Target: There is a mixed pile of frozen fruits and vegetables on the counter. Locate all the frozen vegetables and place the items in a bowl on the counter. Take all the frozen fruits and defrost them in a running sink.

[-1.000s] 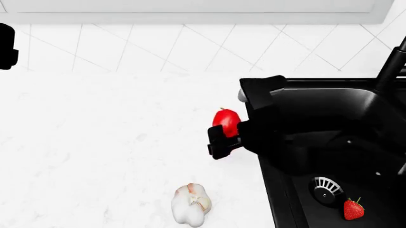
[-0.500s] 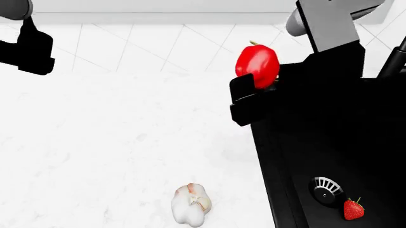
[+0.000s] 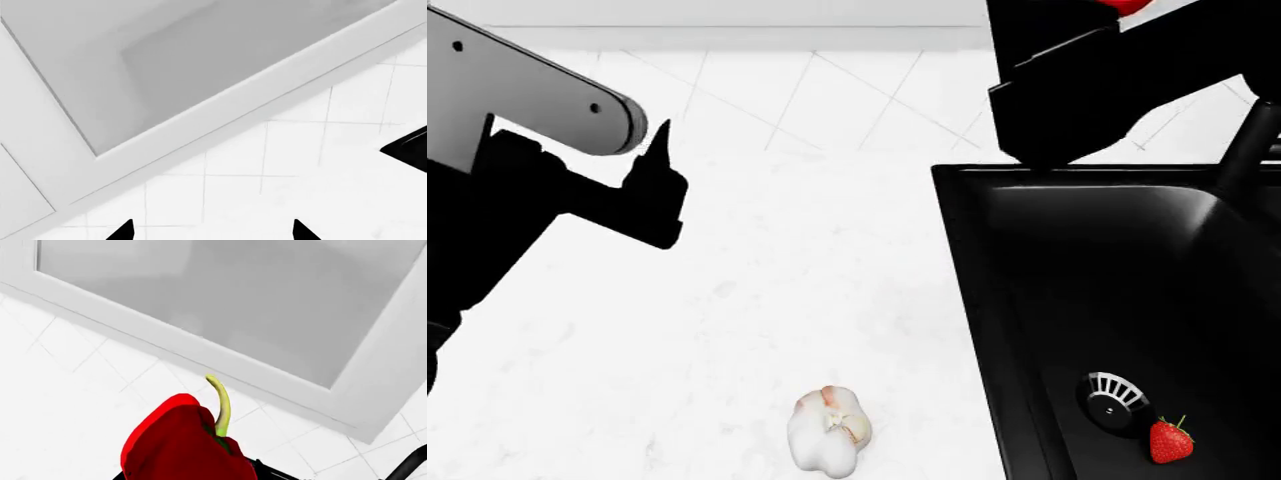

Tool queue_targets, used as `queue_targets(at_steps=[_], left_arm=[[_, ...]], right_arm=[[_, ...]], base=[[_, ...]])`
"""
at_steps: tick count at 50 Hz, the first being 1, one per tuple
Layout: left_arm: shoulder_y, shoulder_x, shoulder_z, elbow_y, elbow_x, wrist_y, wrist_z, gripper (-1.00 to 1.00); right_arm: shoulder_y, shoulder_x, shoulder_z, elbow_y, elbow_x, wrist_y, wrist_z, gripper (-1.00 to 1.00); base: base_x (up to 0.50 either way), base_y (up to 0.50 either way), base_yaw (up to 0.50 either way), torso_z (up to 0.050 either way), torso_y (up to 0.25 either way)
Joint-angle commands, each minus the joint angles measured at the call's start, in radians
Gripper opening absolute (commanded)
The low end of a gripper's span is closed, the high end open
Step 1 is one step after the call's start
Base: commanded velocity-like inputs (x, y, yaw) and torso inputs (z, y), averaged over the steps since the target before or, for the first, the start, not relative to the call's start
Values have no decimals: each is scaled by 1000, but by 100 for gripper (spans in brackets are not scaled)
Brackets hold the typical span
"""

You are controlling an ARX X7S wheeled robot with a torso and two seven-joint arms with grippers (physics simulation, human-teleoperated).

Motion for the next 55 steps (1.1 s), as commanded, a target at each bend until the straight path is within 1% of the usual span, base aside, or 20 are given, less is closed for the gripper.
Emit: queue_targets(at_steps=[1, 7, 16, 22, 28, 41, 46, 51, 55], left_arm=[[63, 16, -27, 56, -90, 104, 71, 100], [119, 35, -33, 89, -109, 168, 102, 100], [174, 33, -69, 113, -189, 269, 154, 100], [216, 26, -76, 128, -203, 304, 200, 100], [240, 18, -75, 147, -213, 309, 246, 100], [279, 28, -61, 150, -194, 314, 259, 100], [290, 22, -59, 144, -240, 327, 262, 100], [275, 29, -36, 150, -271, 288, 252, 100], [231, 42, -11, 159, -311, 223, 249, 100]], right_arm=[[59, -65, 103, 100, 91, 158, 124, -100], [59, -69, 116, 136, 74, 209, 124, -100], [59, -73, 125, 194, 35, 282, 124, -100], [59, -38, 113, 200, 17, 300, 124, -100], [59, 2, 100, 179, 19, 291, 124, -100], [59, 56, 70, 127, 38, 250, 124, -100], [59, 60, 58, 118, 41, 240, 124, -100], [59, 64, 43, 108, 44, 231, 124, -100], [59, 66, 34, 104, 45, 228, 124, -100]], base=[[0, 0, 0, 0, 0], [0, 0, 0, 0, 0], [0, 0, 0, 0, 0], [0, 0, 0, 0, 0], [0, 0, 0, 0, 0], [0, 0, 0, 0, 0], [0, 0, 0, 0, 0], [0, 0, 0, 0, 0], [0, 0, 0, 0, 0]])
